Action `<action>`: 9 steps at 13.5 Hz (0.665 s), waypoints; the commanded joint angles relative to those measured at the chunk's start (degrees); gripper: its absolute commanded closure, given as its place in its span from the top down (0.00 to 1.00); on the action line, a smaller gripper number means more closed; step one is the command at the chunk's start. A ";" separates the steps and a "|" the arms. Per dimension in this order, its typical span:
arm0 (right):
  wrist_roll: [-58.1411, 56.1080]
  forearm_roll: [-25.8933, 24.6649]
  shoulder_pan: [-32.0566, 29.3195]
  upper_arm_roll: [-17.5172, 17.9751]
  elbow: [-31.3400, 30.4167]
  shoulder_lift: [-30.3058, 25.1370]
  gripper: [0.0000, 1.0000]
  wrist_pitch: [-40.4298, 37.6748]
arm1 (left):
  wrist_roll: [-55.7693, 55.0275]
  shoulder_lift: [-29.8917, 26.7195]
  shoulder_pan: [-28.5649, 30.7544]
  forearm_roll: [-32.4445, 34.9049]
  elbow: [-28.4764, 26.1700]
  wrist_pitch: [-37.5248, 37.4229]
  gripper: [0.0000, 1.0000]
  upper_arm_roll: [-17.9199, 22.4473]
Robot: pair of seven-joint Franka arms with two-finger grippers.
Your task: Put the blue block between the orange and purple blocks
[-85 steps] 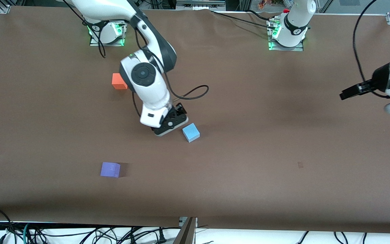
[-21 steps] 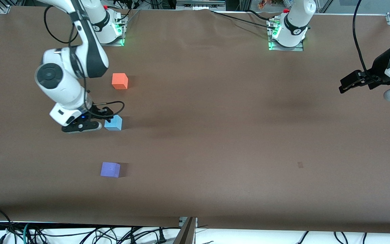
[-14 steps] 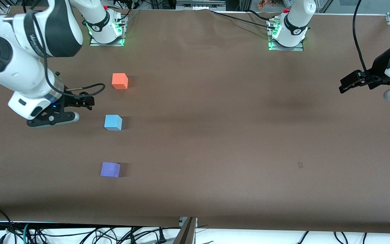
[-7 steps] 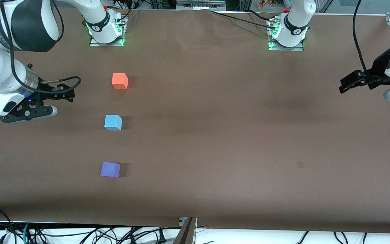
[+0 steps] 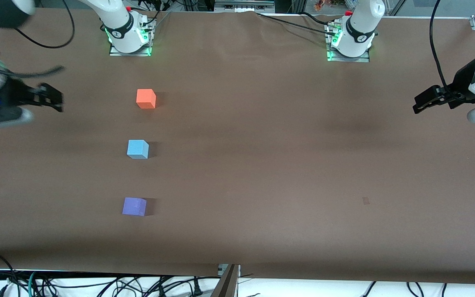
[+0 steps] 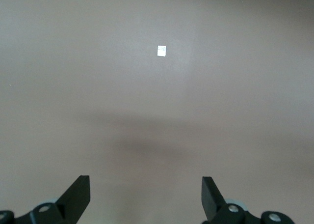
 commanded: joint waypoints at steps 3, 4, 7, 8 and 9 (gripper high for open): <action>0.95 1.28 -9.81 10.03 -5.19 -5.03 1.00 -1.89 | -0.61 0.46 -0.23 1.23 1.25 -1.09 1.00 -0.18; 1.04 1.28 -10.34 10.48 -5.63 -5.47 1.00 -2.94 | -0.61 0.37 -0.23 1.23 1.25 -1.18 1.00 -0.18; 3.84 1.28 -11.13 11.53 -6.77 -6.61 1.00 -4.61 | -0.61 0.46 -0.23 1.23 1.25 -1.18 1.00 -0.18; 3.85 1.28 -11.13 11.54 -7.47 -6.79 1.00 -6.37 | -0.61 0.46 -0.23 1.23 1.25 -1.18 1.00 -0.18; 3.94 0.76 -11.31 11.54 -7.74 -6.70 1.00 -7.34 | -0.61 0.46 -0.23 1.23 1.16 -1.18 1.00 -0.18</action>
